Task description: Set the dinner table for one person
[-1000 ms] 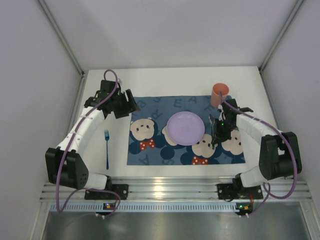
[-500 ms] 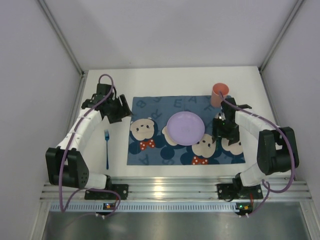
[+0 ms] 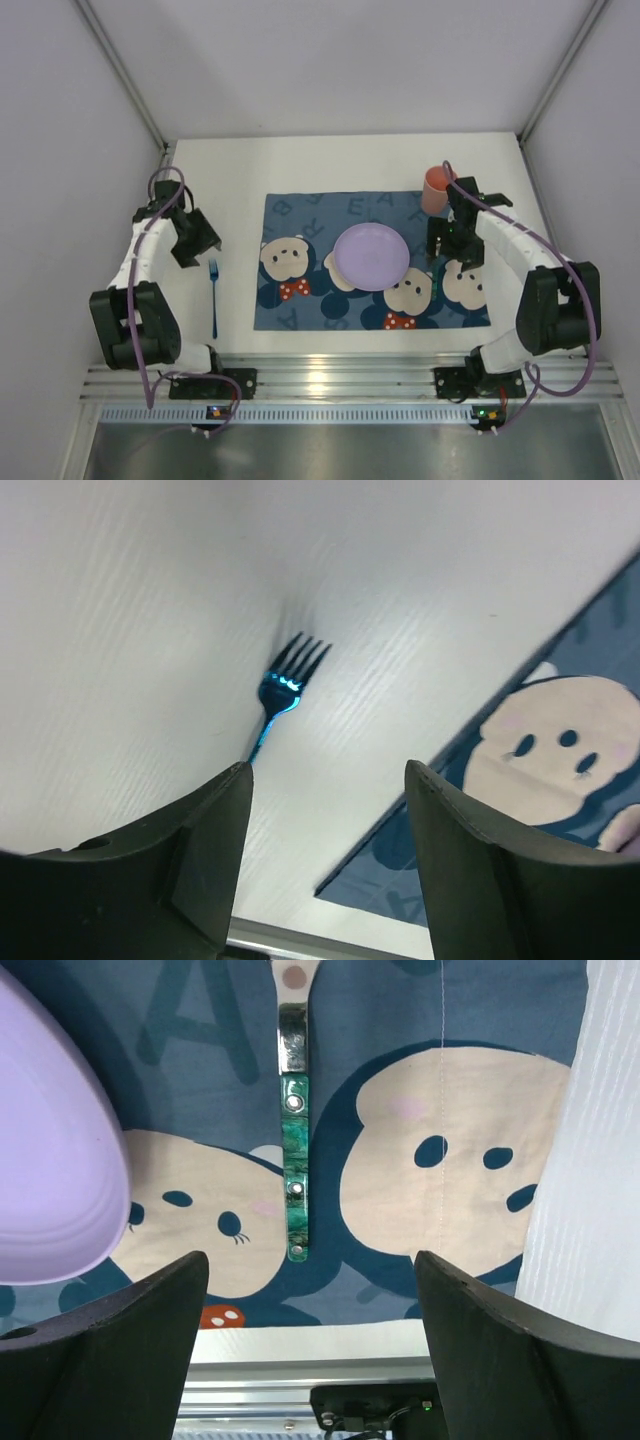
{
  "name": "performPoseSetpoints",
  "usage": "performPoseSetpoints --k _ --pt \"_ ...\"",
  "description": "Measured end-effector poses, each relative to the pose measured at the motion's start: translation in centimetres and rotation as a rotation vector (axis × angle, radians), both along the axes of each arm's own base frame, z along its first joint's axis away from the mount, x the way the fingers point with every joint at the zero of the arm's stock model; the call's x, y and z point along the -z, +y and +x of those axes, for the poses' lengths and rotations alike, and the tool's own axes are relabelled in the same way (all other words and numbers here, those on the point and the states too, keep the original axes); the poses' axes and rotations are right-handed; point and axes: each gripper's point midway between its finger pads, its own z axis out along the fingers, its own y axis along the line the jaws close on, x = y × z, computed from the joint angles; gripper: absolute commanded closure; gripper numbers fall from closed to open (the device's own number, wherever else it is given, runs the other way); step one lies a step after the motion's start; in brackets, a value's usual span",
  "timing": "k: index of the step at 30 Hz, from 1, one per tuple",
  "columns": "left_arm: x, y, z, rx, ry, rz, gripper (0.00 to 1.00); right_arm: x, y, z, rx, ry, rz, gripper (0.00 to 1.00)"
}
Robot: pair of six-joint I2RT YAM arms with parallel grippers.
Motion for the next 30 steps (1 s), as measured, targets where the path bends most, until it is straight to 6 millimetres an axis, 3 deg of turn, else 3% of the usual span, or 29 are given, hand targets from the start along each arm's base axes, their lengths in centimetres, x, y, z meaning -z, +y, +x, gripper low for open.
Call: performPoseSetpoints --k 2,4,11,19,30 --pt "1.3 1.0 -0.6 -0.016 0.056 0.005 0.37 -0.3 0.1 0.2 -0.001 -0.008 0.005 0.16" --pt "2.7 1.0 -1.1 0.007 0.119 0.003 0.48 -0.4 0.2 0.2 -0.003 -0.007 0.012 0.16" --pt "6.6 0.6 -2.7 0.067 0.282 -0.032 0.5 -0.3 0.3 0.0 -0.006 0.0 0.018 0.16" --pt "8.3 0.6 -4.1 0.072 0.359 -0.032 0.54 -0.3 0.1 0.0 -0.003 0.003 0.019 0.16" --pt "9.4 0.8 -4.5 0.078 0.386 -0.023 0.73 0.4 0.1 0.2 0.007 0.04 0.044 0.16"
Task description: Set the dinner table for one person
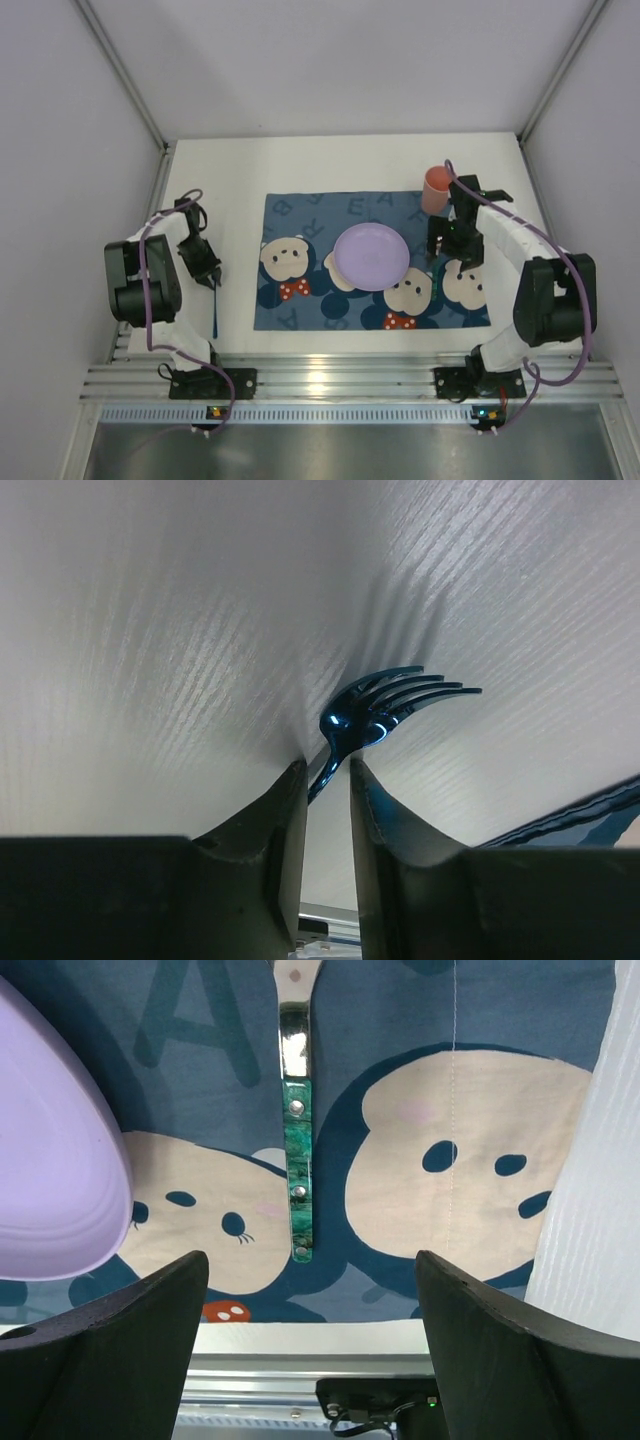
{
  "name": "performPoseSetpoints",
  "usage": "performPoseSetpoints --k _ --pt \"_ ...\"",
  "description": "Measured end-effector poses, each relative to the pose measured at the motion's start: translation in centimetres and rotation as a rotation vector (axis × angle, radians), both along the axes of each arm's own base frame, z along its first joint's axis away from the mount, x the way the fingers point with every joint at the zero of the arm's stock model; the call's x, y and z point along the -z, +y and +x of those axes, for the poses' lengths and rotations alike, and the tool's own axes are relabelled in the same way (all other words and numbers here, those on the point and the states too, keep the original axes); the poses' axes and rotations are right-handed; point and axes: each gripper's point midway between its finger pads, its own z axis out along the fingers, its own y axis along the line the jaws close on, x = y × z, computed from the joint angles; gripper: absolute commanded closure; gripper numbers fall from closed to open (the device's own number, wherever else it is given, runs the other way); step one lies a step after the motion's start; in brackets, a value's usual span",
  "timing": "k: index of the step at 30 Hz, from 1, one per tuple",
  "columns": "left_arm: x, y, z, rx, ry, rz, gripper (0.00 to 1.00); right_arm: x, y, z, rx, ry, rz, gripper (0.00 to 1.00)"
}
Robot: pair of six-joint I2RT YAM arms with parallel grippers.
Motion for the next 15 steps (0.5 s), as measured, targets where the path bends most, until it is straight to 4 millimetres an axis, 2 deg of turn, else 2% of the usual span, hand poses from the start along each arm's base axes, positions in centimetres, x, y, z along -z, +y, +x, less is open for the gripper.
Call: performPoseSetpoints --k 3,7,9,15 --pt "0.1 -0.19 0.12 0.0 -0.002 -0.011 0.8 -0.15 0.17 0.49 -0.006 -0.003 0.006 0.16" --pt "0.19 -0.45 0.29 0.001 0.005 -0.027 0.95 -0.02 0.42 0.92 -0.009 0.004 0.016 0.16" --pt "0.22 -0.51 0.33 0.004 0.011 -0.033 1.0 0.2 0.45 0.95 -0.01 0.011 0.017 0.16" --pt "0.12 -0.5 0.42 0.006 0.02 -0.035 1.0 0.67 0.47 0.85 -0.01 0.03 0.016 0.16"
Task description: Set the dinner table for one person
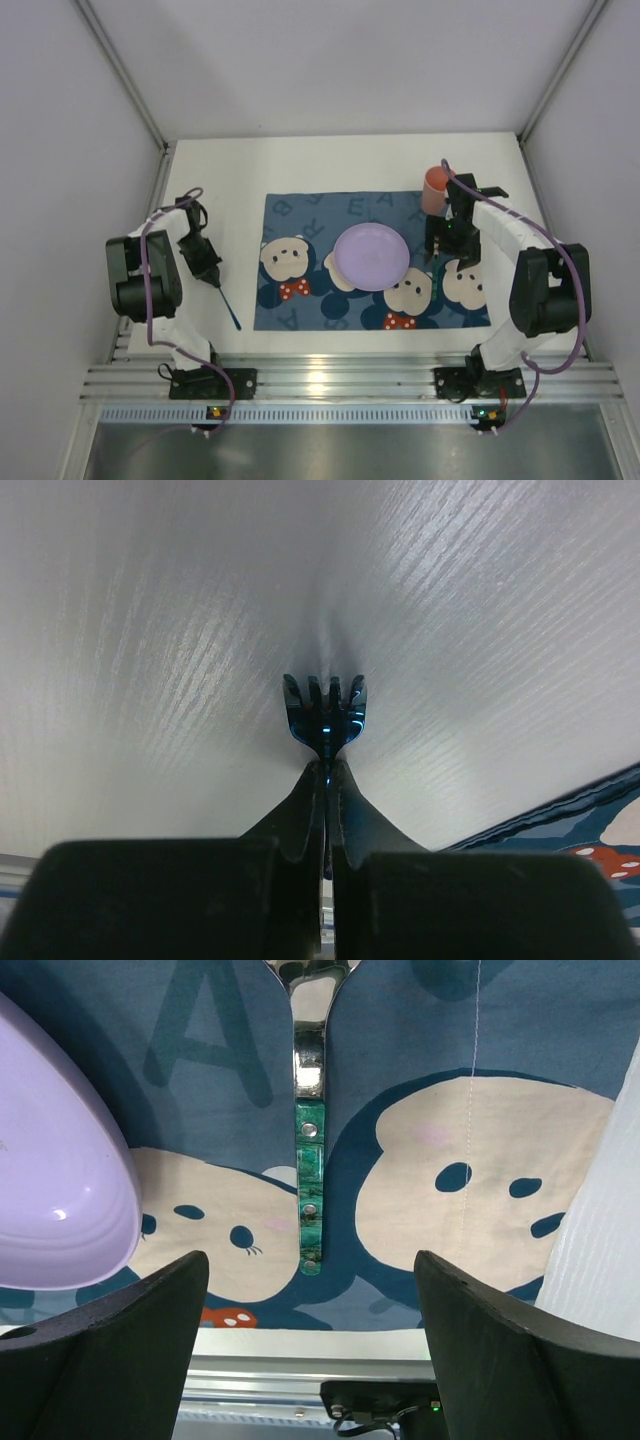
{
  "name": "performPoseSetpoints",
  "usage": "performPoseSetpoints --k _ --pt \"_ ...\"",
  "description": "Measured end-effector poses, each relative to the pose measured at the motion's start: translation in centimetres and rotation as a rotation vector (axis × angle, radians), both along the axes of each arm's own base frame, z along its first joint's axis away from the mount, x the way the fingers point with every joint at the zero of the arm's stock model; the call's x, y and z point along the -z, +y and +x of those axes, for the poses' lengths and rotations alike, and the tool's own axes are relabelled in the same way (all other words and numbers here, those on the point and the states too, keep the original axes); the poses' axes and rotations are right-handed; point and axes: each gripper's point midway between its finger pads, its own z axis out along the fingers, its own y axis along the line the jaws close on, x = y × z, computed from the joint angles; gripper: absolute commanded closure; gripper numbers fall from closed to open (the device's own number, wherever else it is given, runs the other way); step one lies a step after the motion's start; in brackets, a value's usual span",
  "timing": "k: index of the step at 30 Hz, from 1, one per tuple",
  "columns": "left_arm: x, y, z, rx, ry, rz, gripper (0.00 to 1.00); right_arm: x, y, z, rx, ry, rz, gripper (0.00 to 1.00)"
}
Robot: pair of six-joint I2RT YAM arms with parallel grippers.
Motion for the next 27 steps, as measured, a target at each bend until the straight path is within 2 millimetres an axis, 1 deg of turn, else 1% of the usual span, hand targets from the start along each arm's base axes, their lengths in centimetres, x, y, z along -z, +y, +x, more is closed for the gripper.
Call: performPoseSetpoints --k 5,7,8,10,13,15,17,18,19,22,25,27 --pt "-0.3 0.1 0.2 0.006 0.001 0.001 1.0 0.0 0.0 0.0 0.0 0.0 0.0 0.16" --pt "-0.6 0.2 0.9 0.009 -0.02 0.001 1.0 -0.1 0.0 0.1 0.0 -0.002 0.0 0.17" --pt "-1.0 0.2 1.5 0.012 -0.037 -0.002 1.0 -0.1 0.0 0.2 0.0 -0.004 0.001 0.16" --pt "-2.2 0.1 3.4 0.023 -0.099 -0.01 1.0 -0.3 0.1 0.5 0.0 -0.013 0.002 0.16" --pt "-4.7 0.0 6.3 0.051 -0.212 -0.008 1.0 -0.4 0.1 0.7 0.0 -0.02 0.003 0.16" --pt "-6.7 -0.7 8.0 0.085 -0.287 -0.011 1.0 -0.4 0.1 0.7 0.0 -0.019 0.002 0.16" --pt "-8.3 -2.1 9.3 0.137 -0.351 -0.024 1.0 -0.4 0.1 0.7 0.0 -0.018 0.003 0.16" --pt "-8.8 -2.8 9.7 0.16 -0.372 -0.027 1.0 -0.4 0.1 0.7 0.0 -0.018 0.003 0.16" --pt "-9.3 -3.9 10.2 0.195 -0.395 -0.038 1.0 -0.4 0.1 0.7 0.0 -0.018 0.003 0.16" --pt "-10.1 -8.4 10.8 0.323 -0.44 -0.07 1.0 -0.4 0.1 0.7 0.0 -0.018 0.003 0.16" --pt "-10.5 -13.3 11.0 0.445 -0.461 -0.108 1.0 -0.4 0.1 0.7 0.0 -0.019 0.003 0.16" --pt "-10.5 -16.4 11.5 0.505 -0.476 -0.138 1.0 -0.5 0.1 0.6 0.0 -0.022 0.003 0.16"
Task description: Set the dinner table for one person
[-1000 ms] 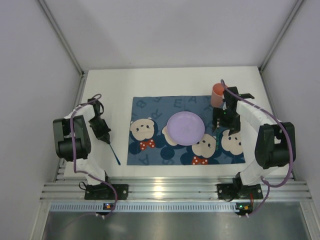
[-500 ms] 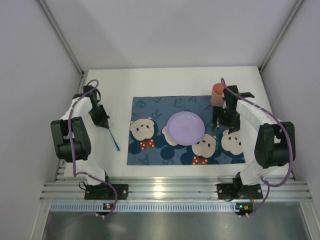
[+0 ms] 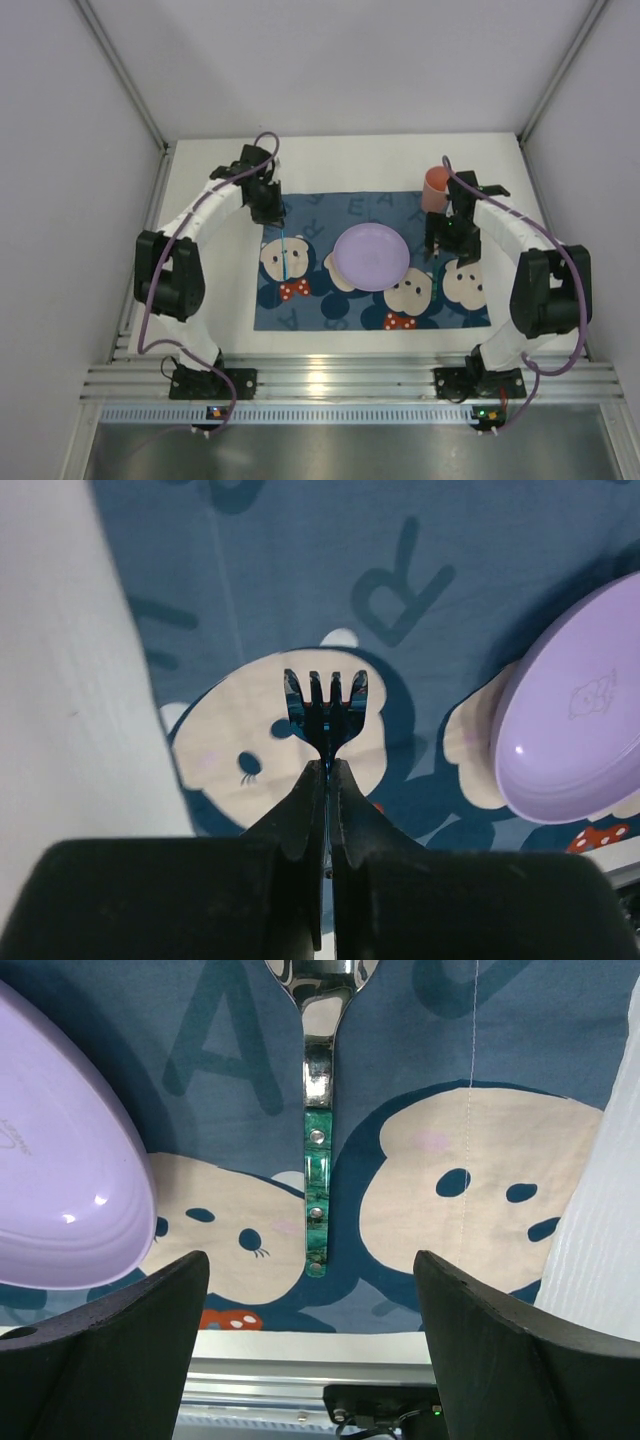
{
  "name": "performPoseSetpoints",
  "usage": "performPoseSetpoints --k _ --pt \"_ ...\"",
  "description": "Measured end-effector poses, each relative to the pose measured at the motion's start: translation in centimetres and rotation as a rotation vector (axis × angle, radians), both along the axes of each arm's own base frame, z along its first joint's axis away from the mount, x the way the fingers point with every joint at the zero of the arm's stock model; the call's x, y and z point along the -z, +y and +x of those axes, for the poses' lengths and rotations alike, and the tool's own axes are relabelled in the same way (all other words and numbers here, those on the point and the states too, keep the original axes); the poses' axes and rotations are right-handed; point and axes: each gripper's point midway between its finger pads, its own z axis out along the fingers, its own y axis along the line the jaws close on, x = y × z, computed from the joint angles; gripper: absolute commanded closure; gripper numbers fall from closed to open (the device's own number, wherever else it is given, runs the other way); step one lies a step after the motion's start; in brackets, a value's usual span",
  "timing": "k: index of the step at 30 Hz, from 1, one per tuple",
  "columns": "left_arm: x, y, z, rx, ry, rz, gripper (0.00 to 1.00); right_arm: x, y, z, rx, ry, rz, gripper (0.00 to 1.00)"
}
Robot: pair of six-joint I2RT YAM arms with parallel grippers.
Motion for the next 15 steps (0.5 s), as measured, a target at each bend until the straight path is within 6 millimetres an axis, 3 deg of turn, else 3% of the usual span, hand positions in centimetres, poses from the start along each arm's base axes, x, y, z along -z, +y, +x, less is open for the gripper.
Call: performPoseSetpoints --k 2,5,10,15 --pt "0.9 -2.2 1.0 0.028 0.004 -0.01 1.0 -0.3 0.0 0.0 0.0 -0.011 0.002 0.16" --pt "2.7 -3.8 1.4 0.044 0.036 -0.006 1.0 -1.2 0.0 0.0 0.001 -0.041 0.007 0.16" --pt "5.9 -5.0 0.9 0.058 0.101 0.023 1.0 -2.7 0.0 -0.5 0.001 -0.096 0.015 0.16" --pt "6.7 -5.9 0.7 0.077 0.102 0.034 1.0 -2.6 -0.1 -1.6 0.009 -0.092 0.017 0.15"
